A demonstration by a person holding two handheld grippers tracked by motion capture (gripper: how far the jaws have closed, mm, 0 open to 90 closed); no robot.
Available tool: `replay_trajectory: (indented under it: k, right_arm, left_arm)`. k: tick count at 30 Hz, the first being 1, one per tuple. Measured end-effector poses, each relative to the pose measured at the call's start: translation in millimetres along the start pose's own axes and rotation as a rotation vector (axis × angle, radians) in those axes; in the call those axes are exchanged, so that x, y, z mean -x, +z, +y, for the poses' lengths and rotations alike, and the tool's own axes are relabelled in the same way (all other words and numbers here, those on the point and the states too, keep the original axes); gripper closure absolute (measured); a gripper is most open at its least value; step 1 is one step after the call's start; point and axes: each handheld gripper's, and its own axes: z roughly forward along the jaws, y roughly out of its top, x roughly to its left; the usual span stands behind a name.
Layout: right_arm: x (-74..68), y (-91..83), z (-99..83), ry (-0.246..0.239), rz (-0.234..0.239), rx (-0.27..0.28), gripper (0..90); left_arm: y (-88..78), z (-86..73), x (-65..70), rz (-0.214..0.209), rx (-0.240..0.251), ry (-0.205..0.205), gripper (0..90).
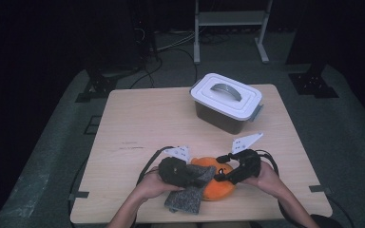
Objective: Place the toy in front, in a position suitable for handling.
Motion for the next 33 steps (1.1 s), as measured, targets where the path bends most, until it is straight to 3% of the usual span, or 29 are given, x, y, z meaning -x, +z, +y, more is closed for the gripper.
replay_trajectory:
  k: [3,7,10,15,19,23,27,33]
  right_arm:
    - [1.1,1.2,-4.6,0.003,0.007,0.014,42.3]
    - [-7.0,-0.7,-2.7,-0.084,0.016,-0.007,57.4]
    - [-13.3,-6.6,0.8,-0.135,0.029,0.015,61.3]
    - [-12.3,-7.6,-4.1,-0.139,0.034,0.034,59.5]
    - [-8.2,-5.3,-8.2,-0.108,0.033,0.039,52.3]
    - [-5.8,-6.5,-11.6,-0.075,0.029,0.065,45.1]
    - [-4.8,-8.5,-14.0,-0.062,0.024,0.073,43.1]
    - [-4.7,-6.8,-13.6,-0.059,0.019,0.074,40.3]
  left_arm:
    - [-10.4,2.4,-1.5,0.028,0.039,-0.002,73.5]
    - [-15.5,7.2,0.0,0.057,0.055,0.015,73.5]
    - [-16.3,8.7,1.7,0.057,0.062,0.02,73.5]
    - [-11.9,5.7,-0.8,0.064,0.067,0.02,73.5]
    - [-5.9,2.5,-4.1,0.067,0.058,0.014,73.5]
    - [-15.3,2.9,-2.9,0.098,0.062,0.022,73.5]
    - [-26.2,-2.3,-5.3,0.107,0.081,0.004,73.5]
    - [-53.7,-7.4,-5.4,0.138,0.127,-0.004,73.5]
